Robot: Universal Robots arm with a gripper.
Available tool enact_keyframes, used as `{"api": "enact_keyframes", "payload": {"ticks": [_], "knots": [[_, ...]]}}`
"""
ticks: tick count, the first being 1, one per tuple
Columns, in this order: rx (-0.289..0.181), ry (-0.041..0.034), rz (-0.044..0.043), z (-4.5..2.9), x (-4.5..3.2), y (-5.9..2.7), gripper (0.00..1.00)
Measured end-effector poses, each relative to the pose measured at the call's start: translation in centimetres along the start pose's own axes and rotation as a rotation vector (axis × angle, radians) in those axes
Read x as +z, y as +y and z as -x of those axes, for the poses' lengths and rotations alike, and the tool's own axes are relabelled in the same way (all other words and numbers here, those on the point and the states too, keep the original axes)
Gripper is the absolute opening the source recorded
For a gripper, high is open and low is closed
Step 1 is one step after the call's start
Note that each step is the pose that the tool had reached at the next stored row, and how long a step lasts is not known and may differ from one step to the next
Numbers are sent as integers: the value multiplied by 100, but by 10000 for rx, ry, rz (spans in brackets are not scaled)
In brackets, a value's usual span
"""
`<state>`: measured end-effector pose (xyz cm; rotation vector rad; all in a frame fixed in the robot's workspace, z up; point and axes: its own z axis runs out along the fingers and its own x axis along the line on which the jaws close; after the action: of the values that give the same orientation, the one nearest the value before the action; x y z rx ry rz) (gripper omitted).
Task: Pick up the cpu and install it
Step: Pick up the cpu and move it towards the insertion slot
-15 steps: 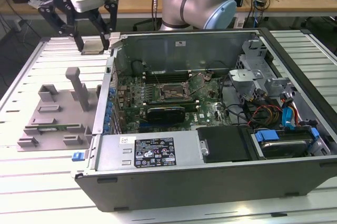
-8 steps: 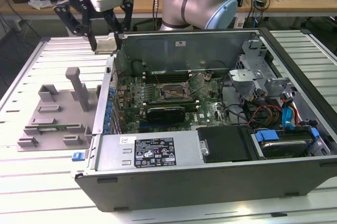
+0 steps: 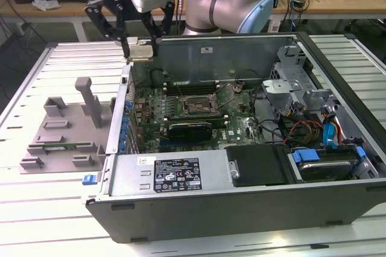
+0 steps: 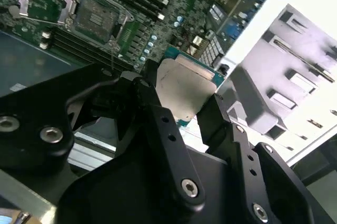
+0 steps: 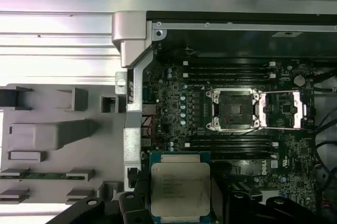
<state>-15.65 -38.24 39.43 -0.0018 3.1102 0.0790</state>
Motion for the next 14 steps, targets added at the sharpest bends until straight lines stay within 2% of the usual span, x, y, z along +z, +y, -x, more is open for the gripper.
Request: {"api": "enact_keyframes", "payload": {"ticks": [1, 3, 9, 14], "knots": [[-1, 0, 0, 33, 1, 0, 55], [0, 0, 0, 156, 5, 0, 55], [-1, 0, 1, 342, 11, -1, 55], [-1, 0, 0, 531, 16, -1, 55]]}}
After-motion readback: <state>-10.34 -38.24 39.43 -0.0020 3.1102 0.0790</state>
